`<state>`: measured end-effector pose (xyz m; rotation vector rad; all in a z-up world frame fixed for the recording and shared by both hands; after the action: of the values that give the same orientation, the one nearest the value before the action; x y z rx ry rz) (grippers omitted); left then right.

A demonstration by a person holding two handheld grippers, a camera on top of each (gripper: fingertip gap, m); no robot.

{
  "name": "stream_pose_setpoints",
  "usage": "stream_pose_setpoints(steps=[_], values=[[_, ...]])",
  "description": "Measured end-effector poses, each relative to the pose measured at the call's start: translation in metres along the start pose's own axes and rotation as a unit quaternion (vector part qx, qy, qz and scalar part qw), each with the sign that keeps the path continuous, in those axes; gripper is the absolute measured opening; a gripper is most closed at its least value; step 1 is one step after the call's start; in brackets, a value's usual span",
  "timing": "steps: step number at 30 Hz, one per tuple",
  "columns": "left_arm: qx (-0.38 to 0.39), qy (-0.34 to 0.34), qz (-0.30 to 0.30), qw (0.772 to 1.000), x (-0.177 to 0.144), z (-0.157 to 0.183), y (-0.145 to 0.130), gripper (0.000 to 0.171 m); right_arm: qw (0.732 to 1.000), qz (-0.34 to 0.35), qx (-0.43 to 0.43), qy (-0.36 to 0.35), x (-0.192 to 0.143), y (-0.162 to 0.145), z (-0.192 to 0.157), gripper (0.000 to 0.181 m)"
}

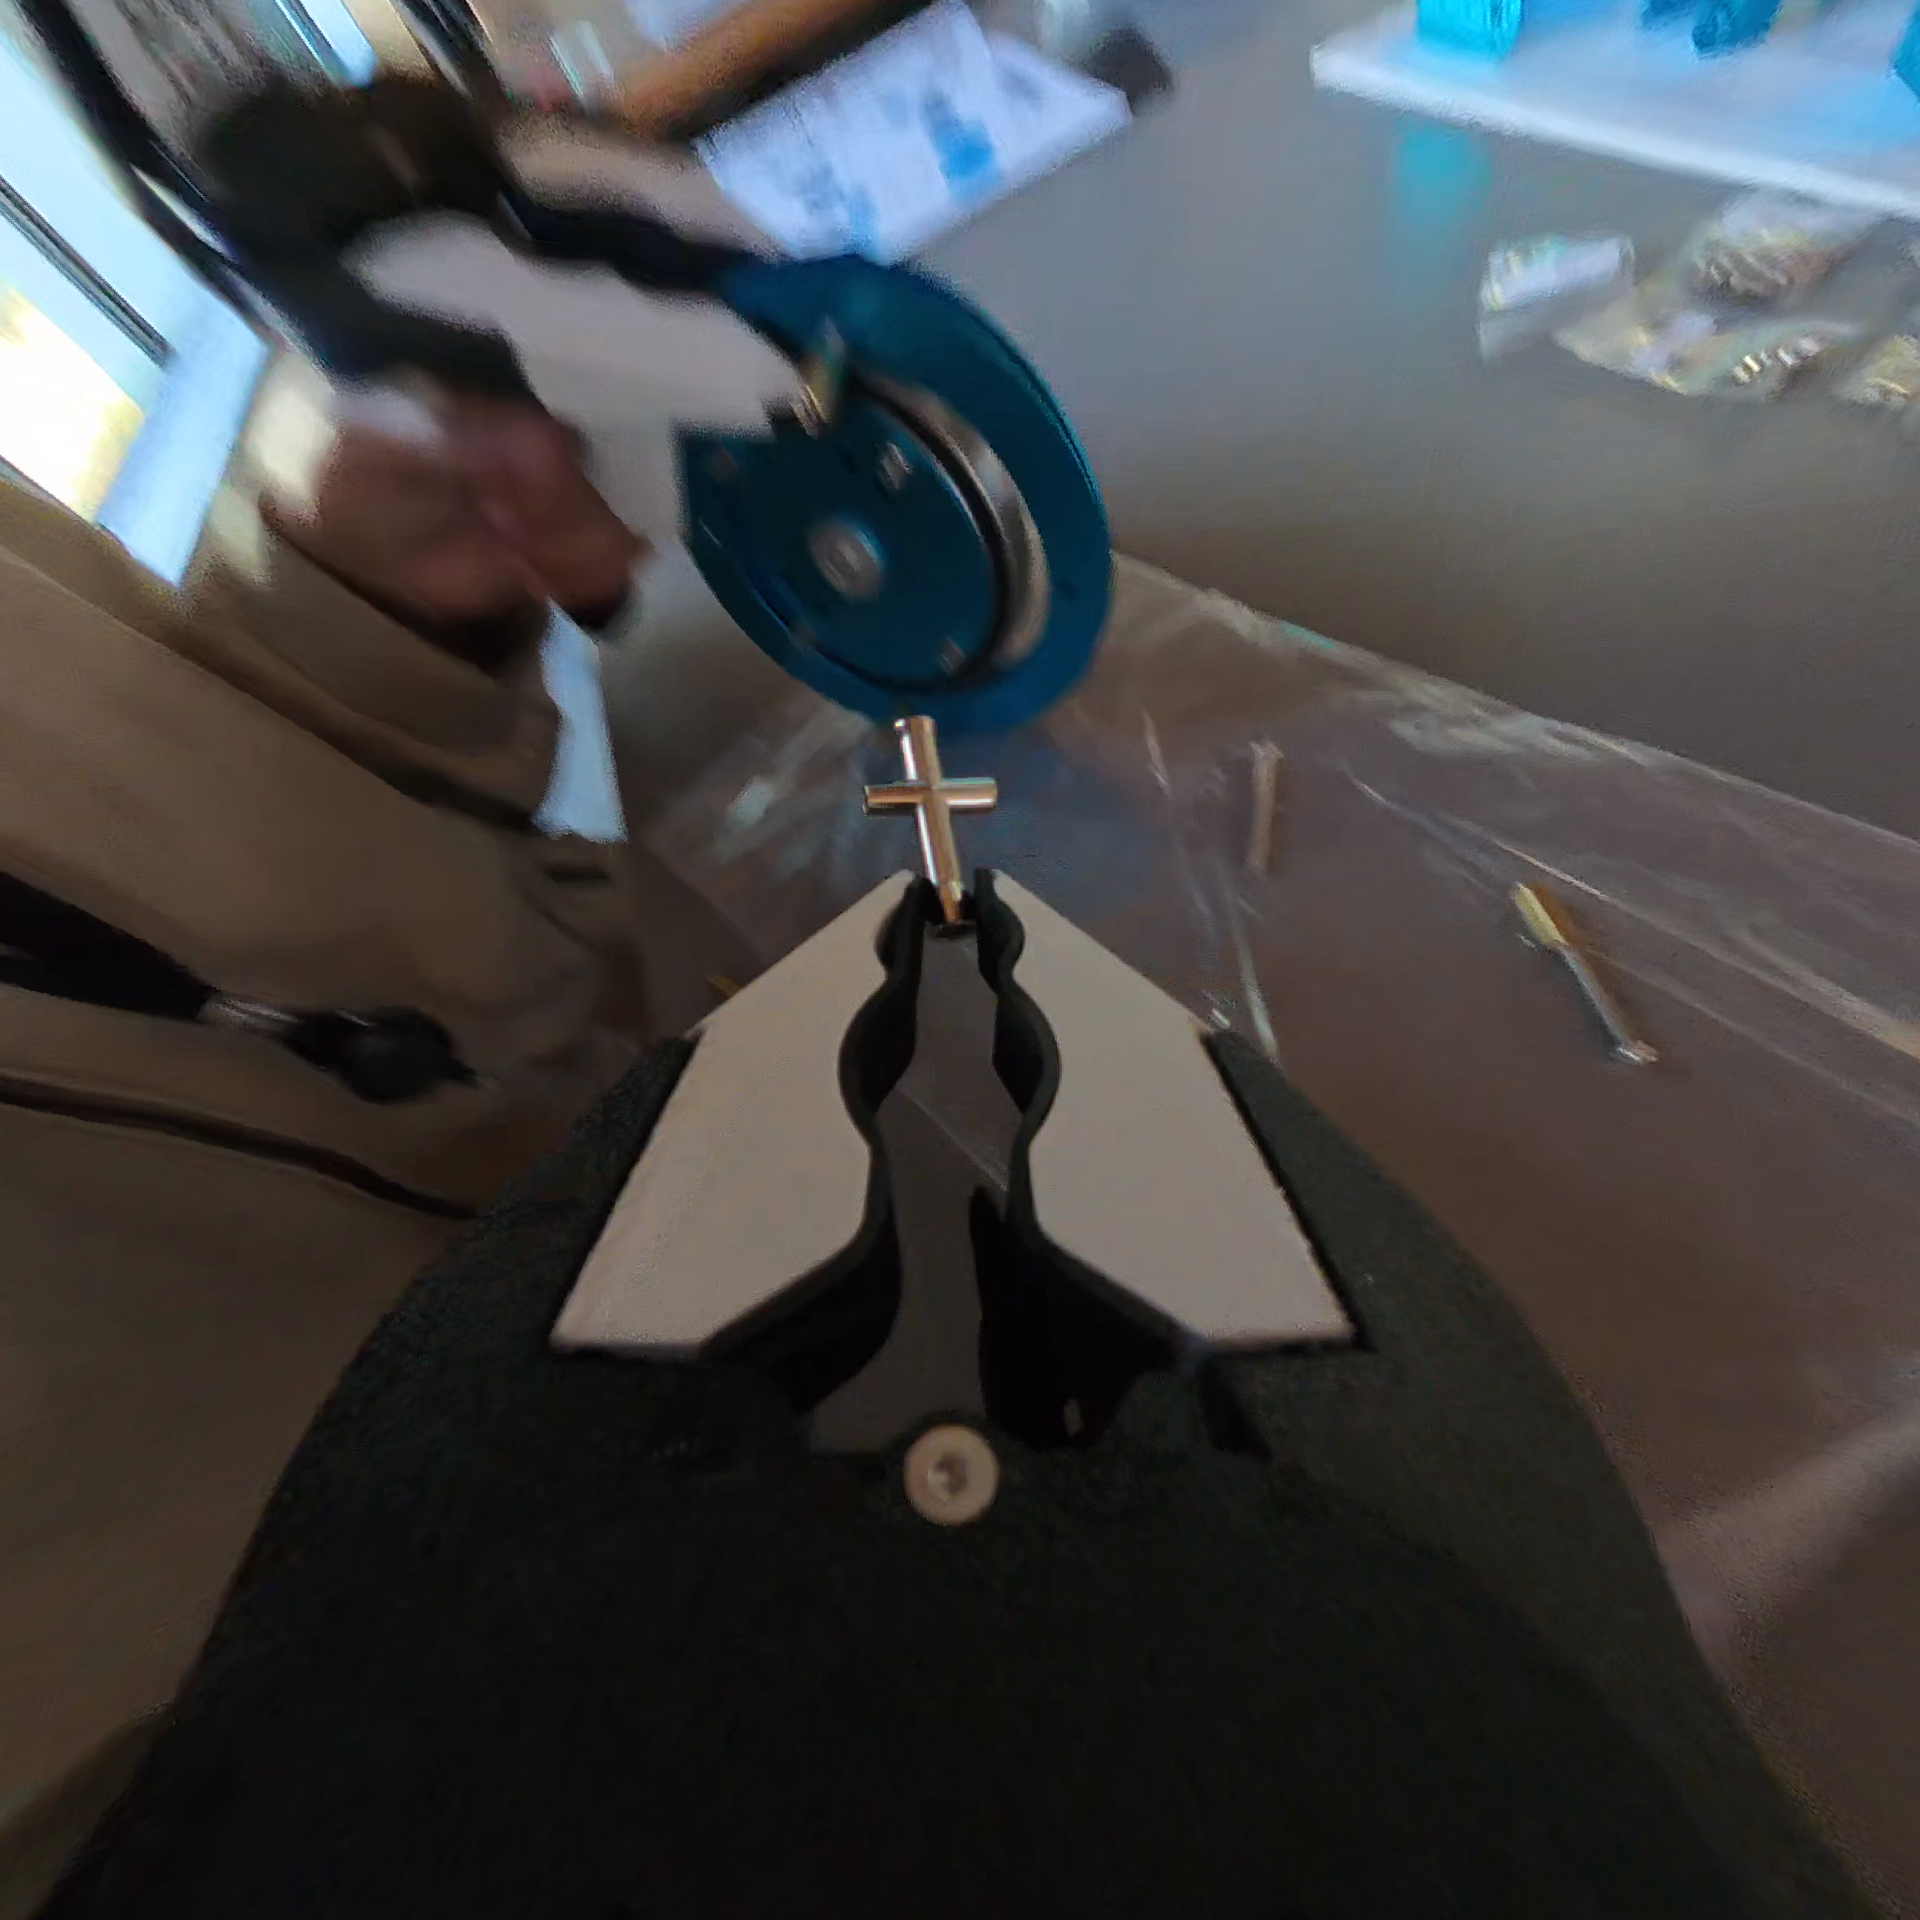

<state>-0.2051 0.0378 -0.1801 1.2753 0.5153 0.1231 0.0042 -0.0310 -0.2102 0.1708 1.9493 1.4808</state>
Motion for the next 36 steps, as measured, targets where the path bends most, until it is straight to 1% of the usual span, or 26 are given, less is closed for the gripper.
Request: stream_pose_setpoints(steps=[2,3,5,8,16,20,22,24,26,28,30,32,36], values=[[0.000,-0.004,-0.004,1.000,-0.001,0.000,0.000,0.016,0.992,0.098,0.056,0.054,-0.005,0.013,-0.006,0.008],[0.002,-0.004,-0.005,1.000,-0.001,0.001,0.000,0.016,0.986,0.127,0.081,0.073,-0.007,0.016,-0.007,0.007],[0.005,-0.002,-0.006,1.000,-0.001,0.002,0.000,0.016,0.977,0.161,0.108,0.093,-0.008,0.018,-0.009,0.008],[0.005,-0.003,-0.005,1.000,-0.002,0.003,-0.001,0.015,0.971,0.176,0.123,0.104,-0.005,0.018,-0.011,0.008],[0.000,-0.002,0.001,1.000,-0.005,0.004,-0.004,0.015,0.973,0.174,0.125,0.091,-0.004,0.022,-0.012,0.008],[-0.002,0.000,0.005,1.000,-0.005,0.006,-0.004,0.015,0.986,0.133,0.096,0.009,0.006,0.023,-0.014,0.008],[-0.002,0.002,0.005,1.000,-0.005,0.007,-0.005,0.015,0.988,0.118,0.078,-0.055,0.013,0.029,-0.019,0.008],[-0.006,0.005,0.006,1.000,-0.005,0.008,-0.005,0.015,0.984,0.113,0.054,-0.129,0.020,0.035,-0.025,0.008],[-0.009,0.007,0.008,1.000,-0.005,0.008,-0.005,0.015,0.978,0.119,0.021,-0.168,0.027,0.041,-0.036,0.008],[-0.010,0.008,0.010,1.000,-0.004,0.008,-0.005,0.015,0.969,0.107,-0.018,-0.223,0.033,0.041,-0.042,0.008],[-0.011,0.009,0.010,1.000,-0.004,0.008,-0.005,0.015,0.964,0.097,-0.046,-0.242,0.039,0.041,-0.047,0.008],[-0.011,0.009,0.010,1.000,-0.004,0.008,-0.005,0.016,0.963,0.091,-0.060,-0.246,0.043,0.041,-0.051,0.008],[-0.017,0.013,0.010,1.000,-0.005,0.007,-0.005,0.015,0.959,0.098,-0.082,-0.252,0.039,0.042,-0.054,0.008]])
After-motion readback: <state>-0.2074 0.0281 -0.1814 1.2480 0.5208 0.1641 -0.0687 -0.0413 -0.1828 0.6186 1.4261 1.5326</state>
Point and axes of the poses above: each gripper's, where its closed fingertips meet, x out along the fingers, y out of its top, z = x × y across the jaws, the point moved 8 cm from there along -x, back along the fingers, and after that the axes turned 11 degrees about -x, right-handed, at the moved point
